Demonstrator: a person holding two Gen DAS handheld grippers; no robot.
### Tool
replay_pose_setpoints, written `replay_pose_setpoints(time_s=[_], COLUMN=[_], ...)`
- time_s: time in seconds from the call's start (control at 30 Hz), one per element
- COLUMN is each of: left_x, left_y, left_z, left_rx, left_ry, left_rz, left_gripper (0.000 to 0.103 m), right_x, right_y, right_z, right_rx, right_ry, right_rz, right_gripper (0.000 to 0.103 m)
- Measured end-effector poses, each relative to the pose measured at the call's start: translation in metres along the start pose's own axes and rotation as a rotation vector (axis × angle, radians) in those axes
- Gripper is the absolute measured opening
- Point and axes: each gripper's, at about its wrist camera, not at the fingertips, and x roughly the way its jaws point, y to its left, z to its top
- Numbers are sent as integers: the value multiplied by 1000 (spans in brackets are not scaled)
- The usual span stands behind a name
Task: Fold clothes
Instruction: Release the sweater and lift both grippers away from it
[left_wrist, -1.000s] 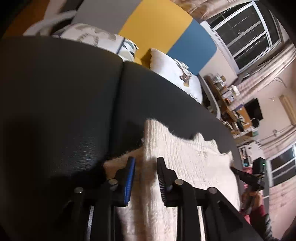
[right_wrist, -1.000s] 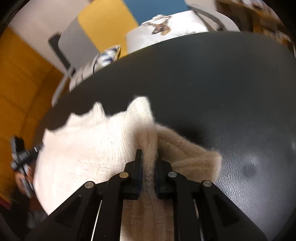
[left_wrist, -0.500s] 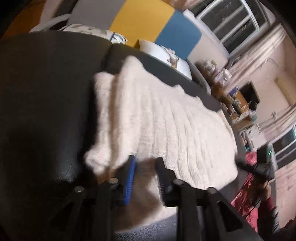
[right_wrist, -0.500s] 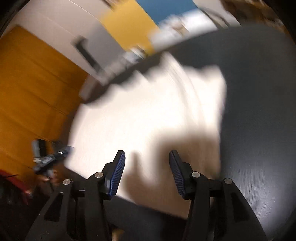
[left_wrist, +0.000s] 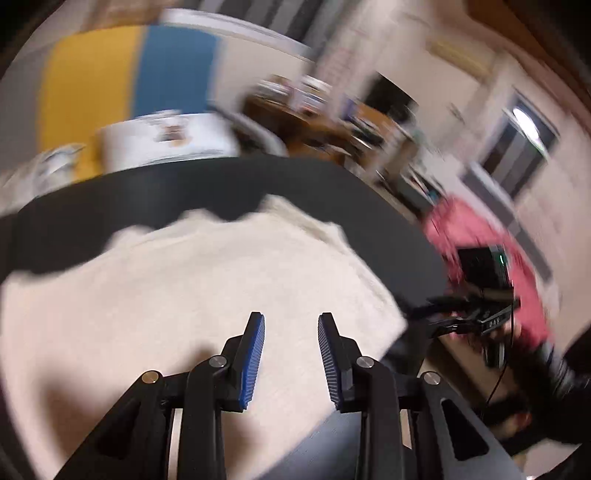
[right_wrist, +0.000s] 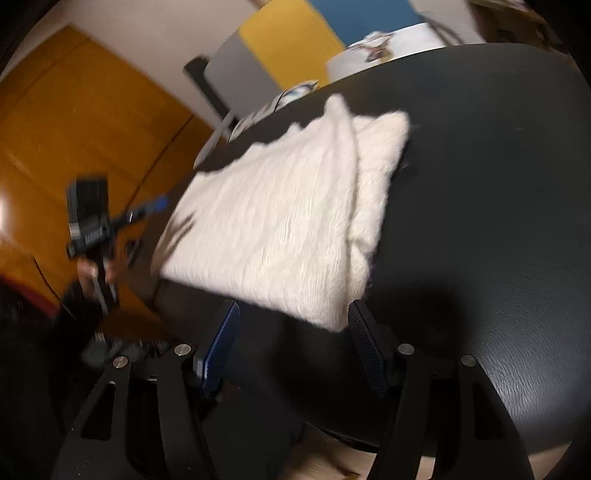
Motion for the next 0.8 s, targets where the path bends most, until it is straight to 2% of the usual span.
replay_pose_setpoints(time_s=[0.13,0.23,0.4,0.5,0.6,0.73,0.8], left_x=[48,55,66,72,77,82,88], left_y=[-26,-26,-27,-27,-27,-27,-25], left_z=[16,19,24,27,29,29,27], left_rx=[59,70,88,99,106,104,93], left_ry=[71,77,85,91,97,110,127], left_rz=[-26,-41,-67,-83,-102,-127,-117], left_gripper=[30,30,30,30,30,30,30], right_x=[8,9,29,33,30,24,27], right_y=[-9,-15,-19,-16,-24,-28,-28], right_z=[9,17,39,48,53,54,53], right_rx=[-17,-37,-78,-118,-115,-123,-108], right_ry=[-11,-17,62,113,178,189,205], right_rz=[53,103,222,241,186,247,314], right_gripper=[65,65,65,65,66,67,67])
